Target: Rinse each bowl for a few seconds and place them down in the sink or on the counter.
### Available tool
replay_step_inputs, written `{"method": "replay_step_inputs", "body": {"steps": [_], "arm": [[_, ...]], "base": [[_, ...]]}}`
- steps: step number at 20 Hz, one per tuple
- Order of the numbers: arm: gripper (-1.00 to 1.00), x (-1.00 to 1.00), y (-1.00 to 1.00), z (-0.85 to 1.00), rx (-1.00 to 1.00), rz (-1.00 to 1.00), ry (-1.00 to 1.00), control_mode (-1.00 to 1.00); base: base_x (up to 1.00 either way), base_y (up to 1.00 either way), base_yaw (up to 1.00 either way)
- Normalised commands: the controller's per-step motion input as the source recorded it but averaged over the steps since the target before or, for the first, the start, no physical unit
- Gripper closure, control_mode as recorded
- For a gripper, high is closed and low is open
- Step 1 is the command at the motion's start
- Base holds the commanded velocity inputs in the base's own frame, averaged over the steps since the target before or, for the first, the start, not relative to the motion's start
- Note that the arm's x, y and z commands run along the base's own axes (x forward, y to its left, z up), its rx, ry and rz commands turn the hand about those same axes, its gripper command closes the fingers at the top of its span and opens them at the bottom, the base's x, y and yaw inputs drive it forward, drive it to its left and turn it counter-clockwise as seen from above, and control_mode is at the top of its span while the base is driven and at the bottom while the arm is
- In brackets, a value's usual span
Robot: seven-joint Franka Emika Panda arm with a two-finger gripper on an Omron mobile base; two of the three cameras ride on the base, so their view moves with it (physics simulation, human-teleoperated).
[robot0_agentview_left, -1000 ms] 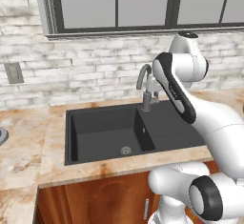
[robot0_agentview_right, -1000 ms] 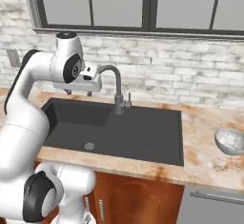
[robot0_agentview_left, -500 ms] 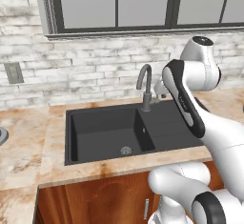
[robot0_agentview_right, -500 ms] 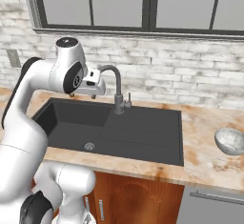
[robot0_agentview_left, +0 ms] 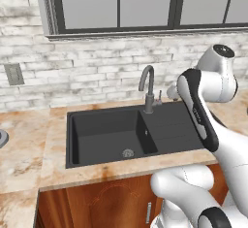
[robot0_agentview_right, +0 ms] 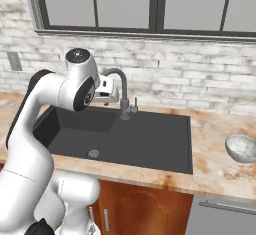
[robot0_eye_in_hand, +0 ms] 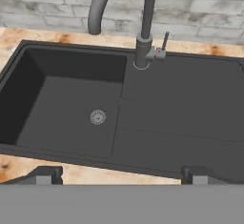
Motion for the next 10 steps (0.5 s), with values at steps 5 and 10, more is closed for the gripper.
{"method": "replay_step_inputs", "body": {"steps": [5,10], "arm": [[-1.00,0.01,-0.30,-0.02,0.00,0.06,-0.09,-1.00],[-1.00,0.14,-0.24,-0.12,0.01,0.08,-0.08,-1.00]], "base": [[0.00,0.00,0.00],[0.00,0.00,0.00]]}}
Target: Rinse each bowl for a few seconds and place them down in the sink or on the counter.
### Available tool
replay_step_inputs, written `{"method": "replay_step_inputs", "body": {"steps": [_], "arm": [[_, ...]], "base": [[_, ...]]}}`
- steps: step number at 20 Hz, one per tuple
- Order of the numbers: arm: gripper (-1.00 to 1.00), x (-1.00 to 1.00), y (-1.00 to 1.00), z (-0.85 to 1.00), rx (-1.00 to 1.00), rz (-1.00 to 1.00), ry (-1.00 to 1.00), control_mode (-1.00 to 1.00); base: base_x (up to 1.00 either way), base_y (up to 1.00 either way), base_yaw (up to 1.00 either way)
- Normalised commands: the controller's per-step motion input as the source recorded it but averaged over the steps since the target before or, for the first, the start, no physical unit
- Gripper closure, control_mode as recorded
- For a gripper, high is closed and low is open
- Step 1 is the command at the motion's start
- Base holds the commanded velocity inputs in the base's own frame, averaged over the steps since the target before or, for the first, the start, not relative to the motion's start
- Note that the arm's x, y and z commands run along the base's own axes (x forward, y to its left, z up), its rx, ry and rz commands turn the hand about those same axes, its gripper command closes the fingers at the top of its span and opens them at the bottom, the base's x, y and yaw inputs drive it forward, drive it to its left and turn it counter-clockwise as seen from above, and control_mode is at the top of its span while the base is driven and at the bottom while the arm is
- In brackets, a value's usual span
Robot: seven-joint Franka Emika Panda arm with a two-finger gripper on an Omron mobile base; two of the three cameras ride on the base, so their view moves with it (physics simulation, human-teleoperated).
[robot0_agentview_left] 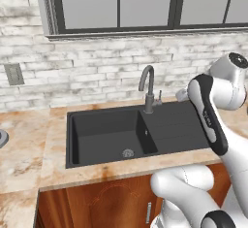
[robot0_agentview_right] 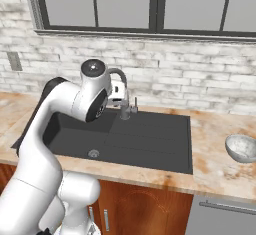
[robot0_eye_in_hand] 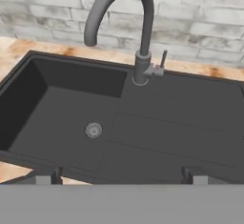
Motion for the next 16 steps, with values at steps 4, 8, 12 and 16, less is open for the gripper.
{"method": "replay_step_inputs", "body": {"steps": [4,8,12,16], "arm": [[-1.00,0.28,-0.16,-0.14,0.03,0.08,-0.06,-1.00],[-1.00,0.28,-0.15,-0.13,0.02,0.08,-0.06,-1.00],[-1.00,0.25,-0.15,-0.13,0.00,0.06,-0.09,-1.00],[-1.00,0.26,-0.14,-0.18,0.00,0.06,-0.08,-1.00]], "base": [[0.00,0.00,0.00],[0.00,0.00,0.00],[0.00,0.00,0.00],[0.00,0.00,0.00]]}}
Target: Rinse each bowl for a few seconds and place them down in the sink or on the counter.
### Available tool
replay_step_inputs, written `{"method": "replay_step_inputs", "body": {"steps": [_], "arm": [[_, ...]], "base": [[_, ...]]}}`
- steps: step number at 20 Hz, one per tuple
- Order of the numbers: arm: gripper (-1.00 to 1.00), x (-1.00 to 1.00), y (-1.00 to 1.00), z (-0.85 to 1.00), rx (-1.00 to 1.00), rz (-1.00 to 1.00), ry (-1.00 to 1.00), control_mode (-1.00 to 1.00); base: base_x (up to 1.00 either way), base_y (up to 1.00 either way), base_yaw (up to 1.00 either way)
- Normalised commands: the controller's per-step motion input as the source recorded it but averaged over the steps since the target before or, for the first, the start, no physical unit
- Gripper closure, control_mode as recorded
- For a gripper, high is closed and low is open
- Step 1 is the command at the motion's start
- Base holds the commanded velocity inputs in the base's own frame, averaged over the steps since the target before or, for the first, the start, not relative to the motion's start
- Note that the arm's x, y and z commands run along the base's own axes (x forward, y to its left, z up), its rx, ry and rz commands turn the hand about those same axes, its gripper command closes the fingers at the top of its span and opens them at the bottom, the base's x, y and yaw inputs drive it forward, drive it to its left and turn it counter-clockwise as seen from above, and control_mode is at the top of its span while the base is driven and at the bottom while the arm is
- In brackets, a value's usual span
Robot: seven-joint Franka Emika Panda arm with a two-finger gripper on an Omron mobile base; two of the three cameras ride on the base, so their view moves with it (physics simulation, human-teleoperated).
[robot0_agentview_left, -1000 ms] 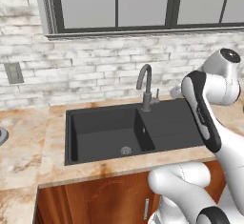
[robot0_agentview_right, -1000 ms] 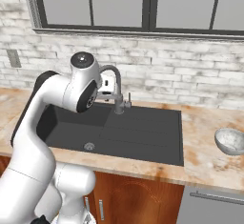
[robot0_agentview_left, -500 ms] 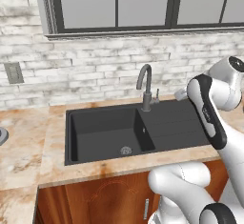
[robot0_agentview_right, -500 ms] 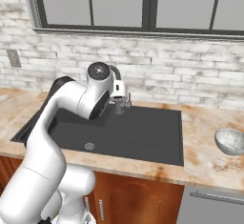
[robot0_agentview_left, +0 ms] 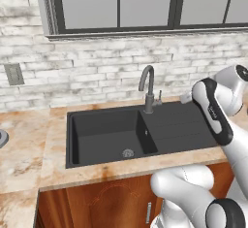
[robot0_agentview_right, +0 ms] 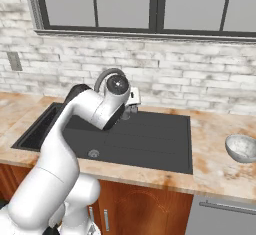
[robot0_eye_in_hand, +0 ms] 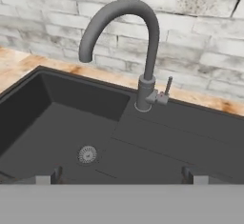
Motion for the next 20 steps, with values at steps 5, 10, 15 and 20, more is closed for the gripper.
{"method": "replay_step_inputs", "body": {"steps": [5,10,15,20], "arm": [[-1.00,0.28,-0.06,-0.17,0.00,0.07,-0.12,-1.00],[-1.00,0.32,-0.15,-0.14,0.04,0.08,-0.08,-1.00],[-1.00,0.27,-0.16,-0.14,0.03,0.08,-0.05,-1.00],[-1.00,0.21,-0.12,-0.15,0.01,0.08,-0.06,-1.00]], "base": [[0.00,0.00,0.00],[0.00,0.00,0.00],[0.00,0.00,0.00],[0.00,0.00,0.00]]}}
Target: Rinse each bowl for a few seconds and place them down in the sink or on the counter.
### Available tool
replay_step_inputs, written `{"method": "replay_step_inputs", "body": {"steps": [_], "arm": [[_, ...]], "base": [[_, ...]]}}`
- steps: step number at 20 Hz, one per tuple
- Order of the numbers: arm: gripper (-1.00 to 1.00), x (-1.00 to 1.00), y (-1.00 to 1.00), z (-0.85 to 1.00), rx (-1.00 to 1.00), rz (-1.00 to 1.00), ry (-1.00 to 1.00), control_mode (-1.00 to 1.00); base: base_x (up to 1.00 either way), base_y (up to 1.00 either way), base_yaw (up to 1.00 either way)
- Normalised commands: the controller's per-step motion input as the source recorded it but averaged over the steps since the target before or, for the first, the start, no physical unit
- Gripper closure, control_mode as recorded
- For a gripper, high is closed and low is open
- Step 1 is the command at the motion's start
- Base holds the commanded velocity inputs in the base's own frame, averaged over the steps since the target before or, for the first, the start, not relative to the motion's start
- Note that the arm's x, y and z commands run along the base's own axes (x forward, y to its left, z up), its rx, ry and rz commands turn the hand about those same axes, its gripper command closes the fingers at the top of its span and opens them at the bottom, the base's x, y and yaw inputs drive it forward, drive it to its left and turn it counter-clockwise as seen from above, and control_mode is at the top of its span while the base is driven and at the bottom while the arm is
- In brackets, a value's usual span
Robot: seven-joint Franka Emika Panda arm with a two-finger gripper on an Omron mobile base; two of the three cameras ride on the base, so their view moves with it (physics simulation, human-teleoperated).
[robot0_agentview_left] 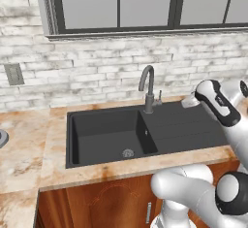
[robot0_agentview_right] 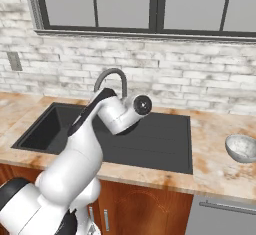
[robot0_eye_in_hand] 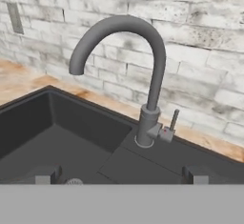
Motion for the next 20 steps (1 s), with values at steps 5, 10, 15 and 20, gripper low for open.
{"method": "replay_step_inputs", "body": {"steps": [5,10,15,20], "arm": [[-1.00,0.17,-0.04,-0.14,0.00,0.06,-0.08,-1.00],[-1.00,0.18,0.00,-0.09,0.00,0.02,-0.05,-1.00],[-1.00,0.22,0.01,-0.11,0.02,0.02,-0.03,-1.00],[-1.00,0.21,-0.01,-0.06,0.03,0.06,0.00,-1.00]], "base": [[0.00,0.00,0.00],[0.00,0.00,0.00],[0.00,0.00,0.00],[0.00,0.00,0.00]]}}
